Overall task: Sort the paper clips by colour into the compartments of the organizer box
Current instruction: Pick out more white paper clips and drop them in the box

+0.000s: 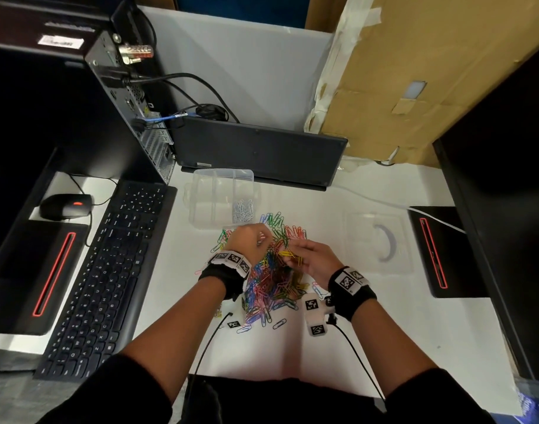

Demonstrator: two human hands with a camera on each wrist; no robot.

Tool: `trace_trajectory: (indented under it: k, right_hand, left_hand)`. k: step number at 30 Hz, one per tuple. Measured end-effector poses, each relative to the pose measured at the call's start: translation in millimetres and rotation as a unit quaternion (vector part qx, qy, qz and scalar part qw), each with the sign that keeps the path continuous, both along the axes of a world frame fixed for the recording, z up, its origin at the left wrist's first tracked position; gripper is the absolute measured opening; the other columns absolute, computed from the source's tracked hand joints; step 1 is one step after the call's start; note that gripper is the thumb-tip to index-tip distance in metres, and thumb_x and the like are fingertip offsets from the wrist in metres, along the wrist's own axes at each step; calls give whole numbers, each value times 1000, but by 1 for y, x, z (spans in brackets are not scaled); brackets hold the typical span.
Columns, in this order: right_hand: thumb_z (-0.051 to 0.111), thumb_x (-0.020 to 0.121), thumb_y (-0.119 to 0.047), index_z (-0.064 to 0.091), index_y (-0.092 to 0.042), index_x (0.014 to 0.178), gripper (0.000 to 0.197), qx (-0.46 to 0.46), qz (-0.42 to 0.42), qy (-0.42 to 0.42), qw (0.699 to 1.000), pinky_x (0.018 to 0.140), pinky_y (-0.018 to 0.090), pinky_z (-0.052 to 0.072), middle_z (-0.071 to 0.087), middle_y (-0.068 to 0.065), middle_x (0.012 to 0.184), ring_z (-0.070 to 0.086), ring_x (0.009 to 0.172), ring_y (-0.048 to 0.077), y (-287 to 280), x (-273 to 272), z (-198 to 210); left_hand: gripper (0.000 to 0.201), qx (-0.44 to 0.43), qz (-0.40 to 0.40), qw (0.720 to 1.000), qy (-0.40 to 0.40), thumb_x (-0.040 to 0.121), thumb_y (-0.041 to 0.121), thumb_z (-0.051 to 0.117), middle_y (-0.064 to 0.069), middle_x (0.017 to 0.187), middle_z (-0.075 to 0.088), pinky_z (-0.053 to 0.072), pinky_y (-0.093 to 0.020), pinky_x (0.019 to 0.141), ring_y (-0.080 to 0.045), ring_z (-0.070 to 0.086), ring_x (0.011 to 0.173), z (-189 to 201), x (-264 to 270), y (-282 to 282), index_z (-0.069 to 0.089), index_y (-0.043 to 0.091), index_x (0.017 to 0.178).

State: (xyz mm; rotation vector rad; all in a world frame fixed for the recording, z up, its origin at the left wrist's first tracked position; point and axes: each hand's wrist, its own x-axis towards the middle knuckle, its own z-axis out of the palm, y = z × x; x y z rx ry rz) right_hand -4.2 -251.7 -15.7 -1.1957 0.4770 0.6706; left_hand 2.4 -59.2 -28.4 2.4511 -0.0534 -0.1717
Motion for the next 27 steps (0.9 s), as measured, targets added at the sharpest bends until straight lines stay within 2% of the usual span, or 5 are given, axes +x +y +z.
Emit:
trace_trajectory:
  k: [7,10,14,19,27]
  right_hand:
    - [61,95,-17,66,0,108,22,68,-23,51,996,58,24,53,63,7,78,59,70,18,-3,11,-1]
    - [69,90,-20,74,-5,100,19,-122,56,-32,990,53,19,45,66,4,78,57,64,12,1,23,-6]
    - [75,82,-20,77,-20,88,7,-420,253,-275,827,61,10,38,57,-19,69,50,64,-4,13,38,-2]
    - [73,83,-22,74,-21,91,8,-465,347,-343,739,70,24,47,56,-19,73,54,73,9,26,46,-6]
    - [80,79,-26,71,-20,72,14,-385,261,-310,829,57,7,40,62,-14,66,54,62,-1,16,41,-12]
  left_hand:
    - [22,-206,98,964,140,96,32,54,8,61,50,34,-24,53,-9,42,53,2,-2,-4,64,13,92]
    - [26,-255,137,941,173,94,32,60,14,53,51,42,-24,58,-10,47,54,-2,-7,0,70,9,90]
    - [16,-354,183,891,216,94,16,62,-13,78,68,58,-26,68,-24,69,77,-3,-15,8,66,8,82]
    - [12,-449,223,836,221,95,-2,54,-22,86,67,59,-25,62,-14,71,64,7,-22,14,61,-5,104]
    - [13,-482,220,810,251,95,-2,54,-16,88,72,58,-25,69,-22,72,79,7,-22,19,63,7,96]
